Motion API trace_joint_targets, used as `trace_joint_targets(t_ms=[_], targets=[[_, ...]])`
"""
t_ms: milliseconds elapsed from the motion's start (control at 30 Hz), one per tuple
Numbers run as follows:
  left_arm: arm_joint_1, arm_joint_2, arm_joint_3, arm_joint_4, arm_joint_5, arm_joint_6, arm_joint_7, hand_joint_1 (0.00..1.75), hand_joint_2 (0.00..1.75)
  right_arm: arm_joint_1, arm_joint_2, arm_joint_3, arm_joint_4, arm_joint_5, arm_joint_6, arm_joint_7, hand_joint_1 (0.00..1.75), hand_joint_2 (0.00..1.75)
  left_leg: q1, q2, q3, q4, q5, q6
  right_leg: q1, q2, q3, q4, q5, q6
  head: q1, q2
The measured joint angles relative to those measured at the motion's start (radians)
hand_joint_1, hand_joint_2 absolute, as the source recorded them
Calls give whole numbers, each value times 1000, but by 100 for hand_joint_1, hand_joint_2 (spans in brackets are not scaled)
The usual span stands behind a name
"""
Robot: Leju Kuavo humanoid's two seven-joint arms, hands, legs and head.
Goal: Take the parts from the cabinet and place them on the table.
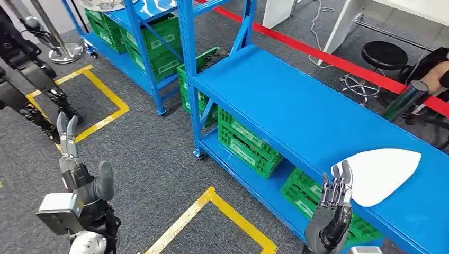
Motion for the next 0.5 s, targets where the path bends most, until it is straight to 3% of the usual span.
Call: trace_joint_targets(t_ms=[33, 167, 200, 233, 267, 333, 367, 400, 433, 500], targets=[[-1, 0, 0, 0, 0, 0, 0, 0, 0, -2, 0, -1, 0, 0, 0, 0, 0, 0, 4, -4, 0, 0, 2, -2, 0, 47, 44, -90, 18, -6, -1, 0], [0, 0, 0, 0, 0, 0, -3, 0, 0, -7, 1, -2, 1, -2, 0, 3, 0, 0, 5, -41, -9, -4, 13, -24, 12, 8, 60, -95, 26, -23, 1, 0], [0, 0, 0, -1, -1, 0, -3, 0, 0, -9, 2, -2, 1, -2, 0, 4, 0, 0, -1, -43, -10, -1, 13, -26, 0, -6, 70, -117, 37, -27, -1, 0], [2, 0, 2, 0, -2, 0, -6, 0, 0, -14, 3, -2, 3, -7, 0, 7, 0, 0, -4, 16, -28, 19, -2, -29, -1, -16, 81, -130, 42, -28, -3, 0], [-3, 0, 3, 0, -3, 0, -6, 0, 0, -16, 5, -2, 4, -16, 0, 8, 0, 0, -1, 58, -52, 75, -40, -35, -1, -26, 85, -135, 44, -33, -15, 0], [-2, 0, 4, 1, -5, 0, -6, 0, 0, -16, 5, -2, 8, -34, 0, 8, 0, 0, 15, 88, -131, 236, -109, -51, -1, -45, 83, -132, 41, -35, -19, 0], [-1, 0, 7, 2, -5, 0, -6, 0, 0, -17, 5, -2, 10, -34, 0, 8, 0, 0, 24, 92, -160, 293, -124, -60, -3, -53, 82, -130, 39, -33, -22, 0], [-1, 0, 10, 4, -5, 0, -6, 0, 0, -17, 4, -2, 12, -34, 0, 12, 0, 0, 33, 95, -169, 307, -119, -68, -6, -59, 82, -128, 36, -29, -25, 0], [0, 0, 10, 6, -5, 0, -6, 0, 0, -17, 4, -2, 15, -35, 0, 15, 0, 0, 42, 99, -153, 276, -94, -77, -11, -65, 82, -123, 33, -23, -28, 0], [0, 0, 11, 8, -5, 0, -6, 0, 0, -18, 5, -2, 19, -38, 0, 17, 0, 0, 59, 112, -55, 106, -17, -99, -26, -72, 80, -100, 17, -2, -30, 0]])
